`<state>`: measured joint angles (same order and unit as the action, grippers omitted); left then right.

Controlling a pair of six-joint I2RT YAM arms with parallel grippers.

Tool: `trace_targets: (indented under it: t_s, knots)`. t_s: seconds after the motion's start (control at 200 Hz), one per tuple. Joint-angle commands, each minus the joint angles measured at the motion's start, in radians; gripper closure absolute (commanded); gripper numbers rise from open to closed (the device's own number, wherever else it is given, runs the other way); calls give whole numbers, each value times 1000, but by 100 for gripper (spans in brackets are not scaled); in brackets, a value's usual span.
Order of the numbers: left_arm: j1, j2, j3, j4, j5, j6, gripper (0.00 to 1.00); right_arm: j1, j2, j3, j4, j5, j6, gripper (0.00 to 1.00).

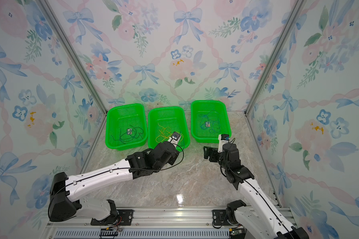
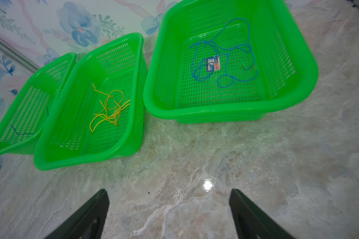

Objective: Untangle and sort cables by color
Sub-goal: Pick up the cable at the center of the board, then place the cable in the bin.

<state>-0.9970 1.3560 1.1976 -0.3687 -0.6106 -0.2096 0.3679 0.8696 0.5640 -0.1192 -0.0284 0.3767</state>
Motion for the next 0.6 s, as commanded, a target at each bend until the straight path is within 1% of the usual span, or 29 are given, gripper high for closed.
trace_targets:
  t_s: [0.0, 0.045, 0.06, 0.195, 0.29, 0.43, 0.485, 0.595]
  knots:
    - [117, -66, -27, -42, -115, -21, 100, 93, 16, -53, 126, -15, -22, 5]
    - [184, -82, -32, -40, -116, -36, 100, 128, 31, -73, 175, -10, -24, 5]
    - [209, -85, -33, -39, -112, -42, 100, 138, 37, -79, 191, -10, -24, 0]
    - [412, -75, -38, -31, -17, -71, 100, 214, 109, -104, 281, -15, -40, 1]
    - [542, -26, -36, -28, 62, -74, 100, 256, 154, -88, 281, 0, -69, 1]
    - [743, 95, -11, -19, 206, -98, 100, 268, 202, -62, 280, -11, -64, 1]
    - [793, 150, 3, -12, 254, -117, 100, 274, 214, -51, 276, -15, -67, 1]
    - [827, 250, 30, 19, 214, -159, 100, 283, 249, -23, 263, -27, -76, 1]
